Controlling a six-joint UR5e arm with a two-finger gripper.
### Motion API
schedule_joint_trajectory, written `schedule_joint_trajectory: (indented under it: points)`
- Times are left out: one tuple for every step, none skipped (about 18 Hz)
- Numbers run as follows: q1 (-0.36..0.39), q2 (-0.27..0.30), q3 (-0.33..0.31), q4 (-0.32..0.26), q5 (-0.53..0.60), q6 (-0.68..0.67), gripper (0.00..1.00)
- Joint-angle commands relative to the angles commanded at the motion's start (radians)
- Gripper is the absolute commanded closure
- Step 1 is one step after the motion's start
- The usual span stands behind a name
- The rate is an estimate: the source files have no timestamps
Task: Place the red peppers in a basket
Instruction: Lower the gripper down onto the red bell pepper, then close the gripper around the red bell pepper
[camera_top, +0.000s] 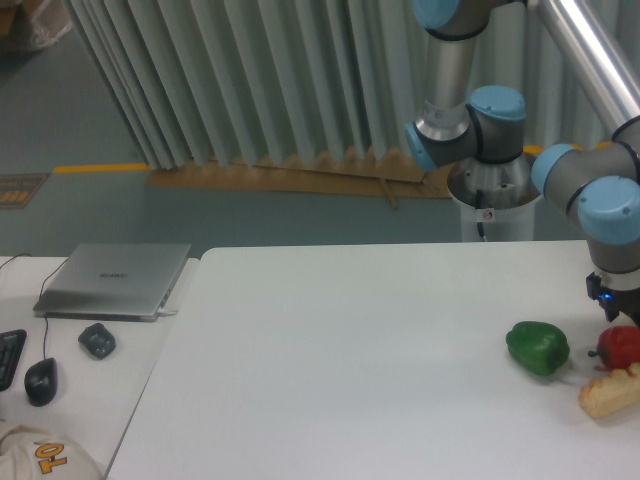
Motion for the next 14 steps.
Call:
schedule_joint_trajectory:
  points:
    - [-0.003, -0.006, -0.002, 0.000, 0.003, -0.009, 0.00]
    - [-0.009, -0.009, 0.000, 0.000, 0.006, -0.018, 0.00]
    - [-0.015, -0.009, 0.000, 0.000, 0.006, -0.023, 0.00]
    - [-0.017, -0.011, -0.005, 0.000, 0.008, -0.028, 0.00]
    - [-0.023, -0.009, -0.006, 0.000, 0.014, -0.034, 0.00]
    - [-0.034, -0.011, -0.008, 0.000, 0.029, -0.040, 0.00]
    - [-0.043, -0.023, -0.009, -0.002, 0.044, -0.051, 0.00]
    - [-0.054, -0.032, -0.009, -0.002, 0.061, -0.063, 0.00]
    - [-0.055, -0.037, -0.009, 0.000, 0.069, -0.066, 0.00]
    - [-0.055, -0.040, -0.008, 0.000, 0.069, -0.066, 0.00]
    - [-0.055, -0.040, -0.006, 0.000, 0.069, -0.066, 0.04]
    - [-0.055, -0.040, -0.006, 0.000, 0.069, -0.066, 0.10]
    - [-0.054, -0.040, -0.005, 0.000, 0.069, -0.066, 0.27]
    - [-0.052, -0.038, -0.003, -0.002, 0.069, -0.063, 0.39]
